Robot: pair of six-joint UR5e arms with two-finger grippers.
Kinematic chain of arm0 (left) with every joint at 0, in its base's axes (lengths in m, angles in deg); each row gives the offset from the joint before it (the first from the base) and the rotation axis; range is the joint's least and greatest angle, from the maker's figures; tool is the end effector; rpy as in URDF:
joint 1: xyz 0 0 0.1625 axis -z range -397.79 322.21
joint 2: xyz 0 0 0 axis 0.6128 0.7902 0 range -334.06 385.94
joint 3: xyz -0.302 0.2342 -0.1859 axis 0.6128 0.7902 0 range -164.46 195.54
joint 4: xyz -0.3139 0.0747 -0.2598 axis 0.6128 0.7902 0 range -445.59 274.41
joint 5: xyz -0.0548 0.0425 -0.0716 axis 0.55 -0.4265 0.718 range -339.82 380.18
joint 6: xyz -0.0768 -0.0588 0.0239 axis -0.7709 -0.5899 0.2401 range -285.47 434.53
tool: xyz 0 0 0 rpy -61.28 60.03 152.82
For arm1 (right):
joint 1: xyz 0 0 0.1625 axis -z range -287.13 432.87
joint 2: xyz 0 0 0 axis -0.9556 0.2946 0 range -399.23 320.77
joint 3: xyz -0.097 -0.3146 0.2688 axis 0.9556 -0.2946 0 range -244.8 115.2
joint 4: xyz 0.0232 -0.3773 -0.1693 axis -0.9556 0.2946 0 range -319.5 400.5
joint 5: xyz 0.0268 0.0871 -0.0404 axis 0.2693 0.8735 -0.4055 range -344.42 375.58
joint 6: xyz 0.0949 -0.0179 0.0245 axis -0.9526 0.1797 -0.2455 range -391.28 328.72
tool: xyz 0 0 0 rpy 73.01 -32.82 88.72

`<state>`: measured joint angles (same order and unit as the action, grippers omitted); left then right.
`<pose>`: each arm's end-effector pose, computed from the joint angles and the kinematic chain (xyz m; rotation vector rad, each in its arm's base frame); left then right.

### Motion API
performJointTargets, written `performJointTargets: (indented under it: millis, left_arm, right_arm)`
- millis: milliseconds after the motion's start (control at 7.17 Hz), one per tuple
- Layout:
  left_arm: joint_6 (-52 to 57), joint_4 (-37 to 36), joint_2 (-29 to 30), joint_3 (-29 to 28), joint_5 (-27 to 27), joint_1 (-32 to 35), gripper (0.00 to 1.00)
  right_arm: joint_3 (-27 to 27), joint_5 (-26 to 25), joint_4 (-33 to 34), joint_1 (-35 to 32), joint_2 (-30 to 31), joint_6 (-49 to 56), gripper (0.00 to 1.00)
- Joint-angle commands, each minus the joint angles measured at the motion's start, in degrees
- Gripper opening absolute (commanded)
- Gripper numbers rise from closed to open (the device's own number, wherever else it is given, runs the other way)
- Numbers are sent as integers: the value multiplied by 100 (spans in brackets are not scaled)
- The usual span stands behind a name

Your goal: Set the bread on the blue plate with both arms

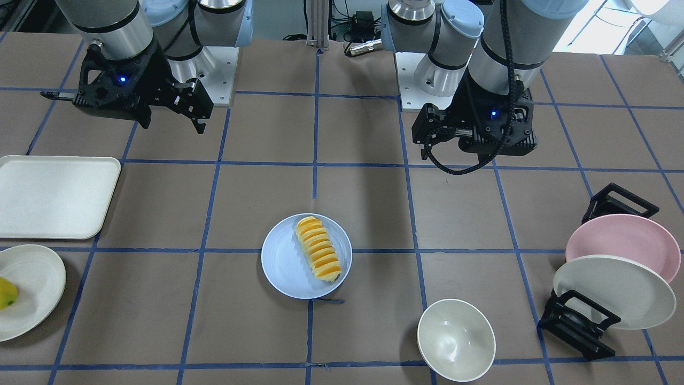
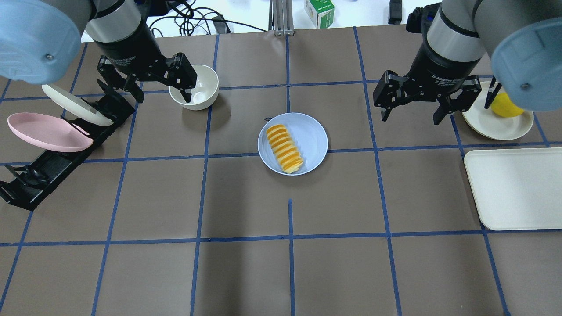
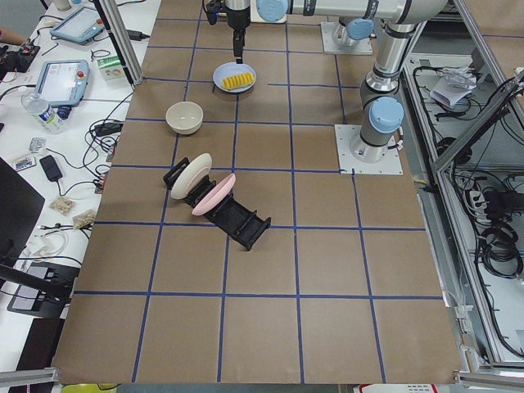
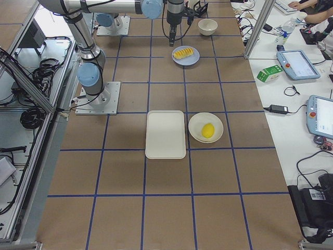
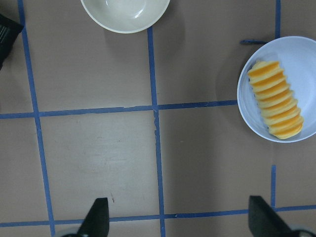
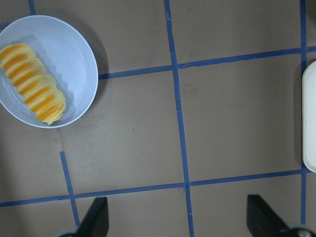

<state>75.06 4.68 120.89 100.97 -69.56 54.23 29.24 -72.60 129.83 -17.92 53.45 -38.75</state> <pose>-0.1524 -0.5224 0.4826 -0.0699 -3.1363 -0.0180 0.1428 -0.4663 0.4746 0.1824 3.1066 0.0588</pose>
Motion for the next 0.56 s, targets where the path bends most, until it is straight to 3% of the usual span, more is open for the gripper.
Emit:
performJointTargets:
  millis: [0,418]
  left_arm:
    - [0,0,-3,0,0,0,100]
    - [-62,9,-12,9,0,0,100]
  right_arm:
    - [0,-15,-3,0,5,0,100]
    - [9,-15,-3,0,5,-26,100]
